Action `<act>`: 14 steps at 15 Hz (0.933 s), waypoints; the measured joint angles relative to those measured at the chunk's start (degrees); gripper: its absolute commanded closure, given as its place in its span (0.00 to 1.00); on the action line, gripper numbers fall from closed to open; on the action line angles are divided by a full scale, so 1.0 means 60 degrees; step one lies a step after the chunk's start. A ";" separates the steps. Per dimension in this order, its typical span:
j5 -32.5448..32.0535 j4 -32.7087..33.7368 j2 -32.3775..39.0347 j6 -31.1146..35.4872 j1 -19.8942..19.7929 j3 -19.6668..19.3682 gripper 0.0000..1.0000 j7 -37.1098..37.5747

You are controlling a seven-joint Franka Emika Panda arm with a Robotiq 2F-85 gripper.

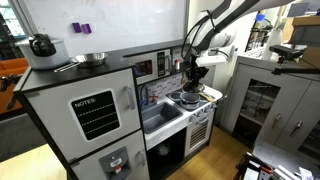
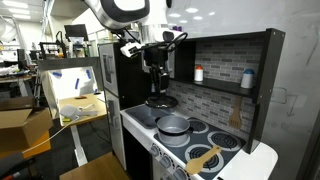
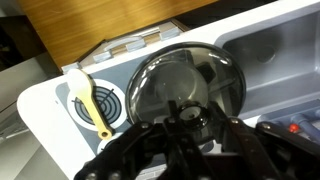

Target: Take the lid from the top of the shelf and put it on the pot on the stove

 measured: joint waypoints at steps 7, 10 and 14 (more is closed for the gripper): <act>0.0522 -0.0023 0.0334 0.0706 -0.0006 0.0001 0.92 -0.0020; 0.0746 -0.0029 0.0459 0.0927 -0.0055 0.0000 0.92 -0.0066; 0.1306 -0.0031 0.0800 0.1173 -0.0221 0.0000 0.92 -0.0324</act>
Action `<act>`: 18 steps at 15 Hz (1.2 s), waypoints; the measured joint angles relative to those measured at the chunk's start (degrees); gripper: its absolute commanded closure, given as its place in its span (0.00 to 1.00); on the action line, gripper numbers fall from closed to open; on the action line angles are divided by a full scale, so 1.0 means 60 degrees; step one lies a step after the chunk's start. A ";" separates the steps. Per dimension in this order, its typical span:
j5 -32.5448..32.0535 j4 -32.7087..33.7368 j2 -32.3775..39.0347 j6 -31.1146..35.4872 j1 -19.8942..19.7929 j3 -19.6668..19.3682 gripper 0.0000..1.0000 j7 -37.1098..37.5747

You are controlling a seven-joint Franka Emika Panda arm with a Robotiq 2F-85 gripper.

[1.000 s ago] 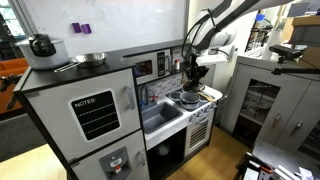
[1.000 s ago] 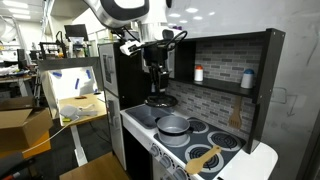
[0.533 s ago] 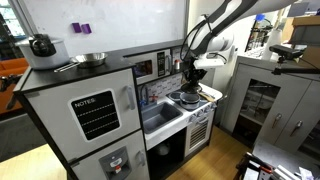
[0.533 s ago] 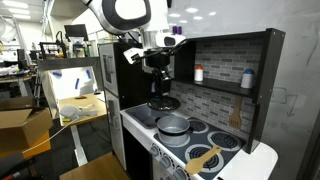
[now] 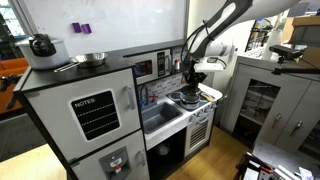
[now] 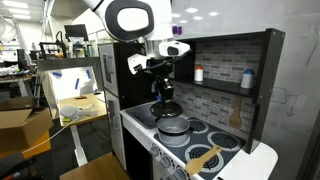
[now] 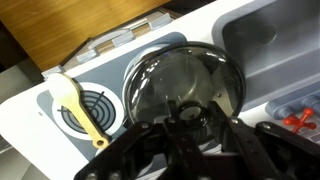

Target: Take the lid from the top of the shelf and put it on the pot on the stove

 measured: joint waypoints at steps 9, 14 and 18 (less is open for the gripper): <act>0.0579 0.0050 0.0438 0.0388 -0.0165 0.0005 0.92 -0.0319; 0.0580 0.0220 0.0735 0.0476 -0.0252 0.0005 0.92 -0.0381; 0.0579 0.0536 0.1038 0.0476 -0.0255 0.0022 0.92 -0.0468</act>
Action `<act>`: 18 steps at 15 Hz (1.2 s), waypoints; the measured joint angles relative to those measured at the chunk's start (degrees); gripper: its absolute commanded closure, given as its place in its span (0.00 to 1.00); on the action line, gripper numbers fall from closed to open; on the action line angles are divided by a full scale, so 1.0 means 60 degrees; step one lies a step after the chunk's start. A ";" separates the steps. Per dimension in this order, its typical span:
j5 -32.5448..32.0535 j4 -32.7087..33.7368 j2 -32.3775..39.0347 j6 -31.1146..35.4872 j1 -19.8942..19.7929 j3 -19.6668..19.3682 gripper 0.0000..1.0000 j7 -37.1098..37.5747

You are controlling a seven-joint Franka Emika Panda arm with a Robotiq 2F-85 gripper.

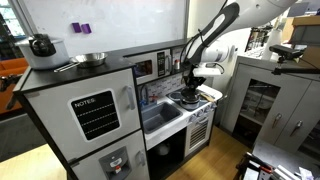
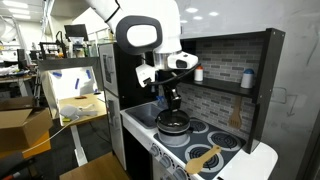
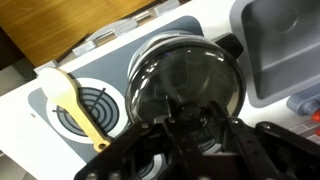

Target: Take the lid from the top of the shelf and put it on the pot on the stove

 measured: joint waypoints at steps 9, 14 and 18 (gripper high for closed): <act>0.0000 0.0539 0.0504 -0.0006 -0.0021 0.0087 0.92 -0.0123; 0.0001 0.0539 0.0504 -0.0011 -0.0063 0.0132 0.92 -0.0128; 0.0034 0.0506 0.0504 -0.0019 -0.0075 0.0170 0.92 -0.0128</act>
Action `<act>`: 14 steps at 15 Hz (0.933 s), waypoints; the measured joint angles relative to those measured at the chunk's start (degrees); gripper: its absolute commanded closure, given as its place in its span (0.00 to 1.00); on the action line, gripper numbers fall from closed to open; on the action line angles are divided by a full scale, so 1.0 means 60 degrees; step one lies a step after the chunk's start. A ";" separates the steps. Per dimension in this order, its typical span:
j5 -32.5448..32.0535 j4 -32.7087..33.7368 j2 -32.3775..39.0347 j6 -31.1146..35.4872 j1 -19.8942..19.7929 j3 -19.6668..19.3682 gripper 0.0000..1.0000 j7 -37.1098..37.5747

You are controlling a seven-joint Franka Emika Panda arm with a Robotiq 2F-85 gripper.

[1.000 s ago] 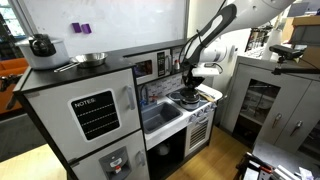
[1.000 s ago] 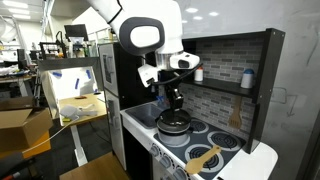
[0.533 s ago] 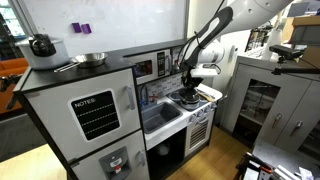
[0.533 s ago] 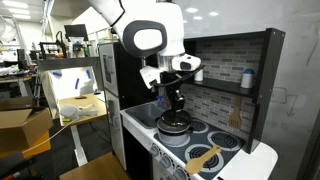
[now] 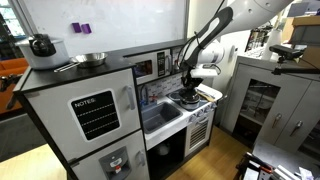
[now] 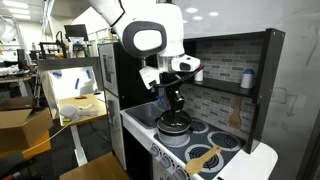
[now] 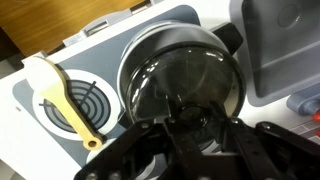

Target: Take the lid from the top of the shelf and put it on the pot on the stove

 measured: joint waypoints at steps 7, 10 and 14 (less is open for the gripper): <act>0.0339 -0.0257 -0.0018 -0.0010 -0.0003 0.0188 0.92 0.0000; 0.0356 -0.0348 -0.0093 -0.0012 -0.0004 0.0197 0.92 0.0000; 0.0356 -0.0452 -0.0164 -0.0012 -0.0014 0.0184 0.92 0.0000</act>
